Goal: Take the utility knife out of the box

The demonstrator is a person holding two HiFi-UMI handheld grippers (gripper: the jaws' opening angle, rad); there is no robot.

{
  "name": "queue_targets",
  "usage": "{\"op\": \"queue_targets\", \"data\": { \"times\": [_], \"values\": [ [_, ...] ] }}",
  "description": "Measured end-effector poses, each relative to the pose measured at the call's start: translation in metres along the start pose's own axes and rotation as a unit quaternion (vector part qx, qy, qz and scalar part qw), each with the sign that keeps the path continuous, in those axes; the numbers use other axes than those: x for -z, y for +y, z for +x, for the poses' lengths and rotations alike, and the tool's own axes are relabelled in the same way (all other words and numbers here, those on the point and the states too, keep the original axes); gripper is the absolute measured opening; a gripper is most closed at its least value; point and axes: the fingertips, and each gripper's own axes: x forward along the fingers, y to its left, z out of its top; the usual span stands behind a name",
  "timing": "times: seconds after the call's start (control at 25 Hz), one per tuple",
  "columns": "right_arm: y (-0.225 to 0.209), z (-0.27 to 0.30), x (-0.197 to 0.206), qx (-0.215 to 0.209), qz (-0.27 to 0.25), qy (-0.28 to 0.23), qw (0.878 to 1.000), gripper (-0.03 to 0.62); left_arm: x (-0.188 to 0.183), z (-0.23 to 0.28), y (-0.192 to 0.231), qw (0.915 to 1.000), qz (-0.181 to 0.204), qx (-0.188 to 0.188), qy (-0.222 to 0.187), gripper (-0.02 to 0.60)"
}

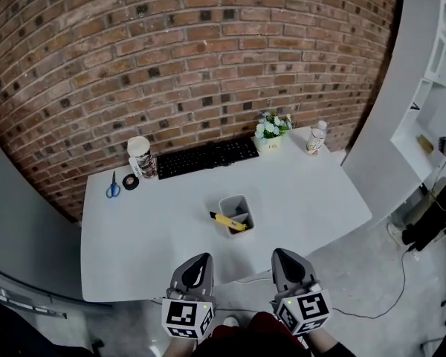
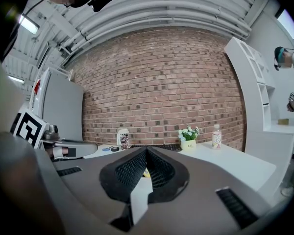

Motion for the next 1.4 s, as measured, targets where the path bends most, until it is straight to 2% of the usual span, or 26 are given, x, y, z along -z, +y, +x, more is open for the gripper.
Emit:
{"op": "queue_targets", "data": {
  "times": [0.36,0.56,0.84,1.2,1.4],
  "values": [
    [-0.007,-0.006,0.01,0.007,0.001,0.01,1.0,0.008,0.01,0.006,-0.002,0.9998,-0.017,0.003,0.012,0.006],
    [-0.016,0.002,0.007,0.001,0.002,0.016,1.0,0.008,0.013,0.016,-0.001,0.9996,-0.02,-0.002,0.017,0.011],
    [-0.035,0.019,-0.008,-0.005,0.002,0.0,1.0,0.008,0.016,0.039,0.003,0.9994,-0.021,-0.006,0.028,0.034],
    [-0.048,0.038,-0.011,-0.023,0.009,0.025,0.999,0.008,0.03,0.064,0.017,0.9962,-0.061,-0.041,0.047,0.078],
    [-0.059,0.054,-0.01,-0.042,0.008,0.007,0.999,0.008,0.038,0.076,0.023,0.9924,-0.089,-0.058,0.062,0.103]
  ]
}}
